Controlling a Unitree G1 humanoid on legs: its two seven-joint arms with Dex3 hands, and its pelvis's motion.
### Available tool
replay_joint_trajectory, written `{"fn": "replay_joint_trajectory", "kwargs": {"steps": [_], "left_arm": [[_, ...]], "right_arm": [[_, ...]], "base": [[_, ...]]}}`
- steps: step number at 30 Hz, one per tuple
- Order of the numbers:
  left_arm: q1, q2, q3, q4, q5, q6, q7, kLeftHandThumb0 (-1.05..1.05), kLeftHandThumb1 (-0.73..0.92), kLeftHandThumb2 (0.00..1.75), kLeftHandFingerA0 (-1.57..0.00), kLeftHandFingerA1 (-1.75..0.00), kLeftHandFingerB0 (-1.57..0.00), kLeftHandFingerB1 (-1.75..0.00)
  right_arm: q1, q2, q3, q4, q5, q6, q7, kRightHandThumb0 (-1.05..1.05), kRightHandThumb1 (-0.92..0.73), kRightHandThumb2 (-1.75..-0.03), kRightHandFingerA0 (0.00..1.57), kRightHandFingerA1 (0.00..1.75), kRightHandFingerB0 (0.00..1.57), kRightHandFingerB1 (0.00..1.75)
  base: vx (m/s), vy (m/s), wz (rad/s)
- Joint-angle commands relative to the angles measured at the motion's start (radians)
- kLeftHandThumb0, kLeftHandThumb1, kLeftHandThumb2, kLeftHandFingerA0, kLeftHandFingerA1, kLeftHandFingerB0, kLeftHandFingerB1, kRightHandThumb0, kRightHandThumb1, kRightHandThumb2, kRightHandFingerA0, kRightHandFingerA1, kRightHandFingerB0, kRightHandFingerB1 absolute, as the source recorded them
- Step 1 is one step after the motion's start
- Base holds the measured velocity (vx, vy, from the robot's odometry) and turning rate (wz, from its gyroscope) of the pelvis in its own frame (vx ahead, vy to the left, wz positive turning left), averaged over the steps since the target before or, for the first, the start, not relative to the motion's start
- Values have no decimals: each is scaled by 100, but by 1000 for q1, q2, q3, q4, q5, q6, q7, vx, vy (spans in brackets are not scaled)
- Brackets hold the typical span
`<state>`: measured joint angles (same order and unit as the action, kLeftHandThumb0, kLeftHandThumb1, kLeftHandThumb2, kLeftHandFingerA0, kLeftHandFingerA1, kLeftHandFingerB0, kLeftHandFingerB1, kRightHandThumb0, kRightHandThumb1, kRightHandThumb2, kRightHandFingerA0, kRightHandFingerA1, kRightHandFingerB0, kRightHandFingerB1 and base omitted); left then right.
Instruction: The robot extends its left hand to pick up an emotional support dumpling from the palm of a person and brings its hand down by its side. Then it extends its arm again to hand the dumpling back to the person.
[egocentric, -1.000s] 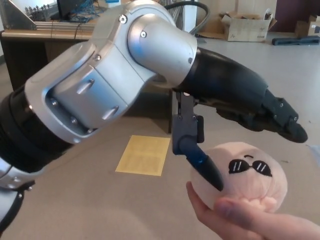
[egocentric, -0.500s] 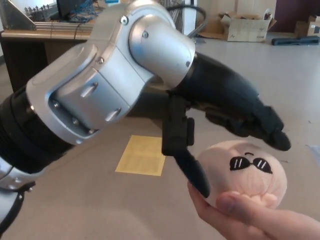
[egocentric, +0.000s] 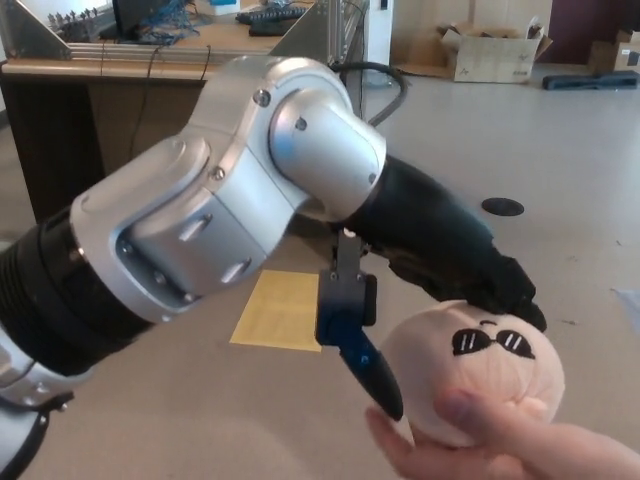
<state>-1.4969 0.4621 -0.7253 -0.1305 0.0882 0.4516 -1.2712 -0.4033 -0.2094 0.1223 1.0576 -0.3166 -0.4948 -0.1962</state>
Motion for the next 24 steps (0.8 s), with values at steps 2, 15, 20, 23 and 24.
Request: {"fn": "replay_joint_trajectory", "kwargs": {"steps": [2,15,20,23,24], "left_arm": [[61,-23,6,-21,73,-105,37,-71,36,87,0,-12,0,-5],[345,-108,115,-97,184,-349,360,-36,57,58,-92,-88,-88,-46],[392,-124,135,-91,224,-421,425,-32,63,58,-87,-126,-87,-56],[427,-129,151,-92,235,-448,458,-29,67,63,-81,-148,-85,-66],[432,-130,155,-92,235,-450,458,-30,69,64,-82,-148,-85,-63]], "right_arm": [[-22,-32,15,16,-18,-27,-7,-29,-64,-59,80,57,66,48],[-8,-32,9,-22,-8,-20,-4,-52,-69,-61,80,77,72,49],[-25,-37,12,-16,1,2,39,-53,-72,-62,69,63,60,40],[-19,-32,2,-11,17,-26,45,-48,-73,-62,74,69,69,44],[-19,-30,-1,-13,23,-25,51,-48,-71,-62,73,67,69,44]], "base": [[0,0,0],[0,0,0],[0,0,0],[0,0,0],[0,0,0]]}}
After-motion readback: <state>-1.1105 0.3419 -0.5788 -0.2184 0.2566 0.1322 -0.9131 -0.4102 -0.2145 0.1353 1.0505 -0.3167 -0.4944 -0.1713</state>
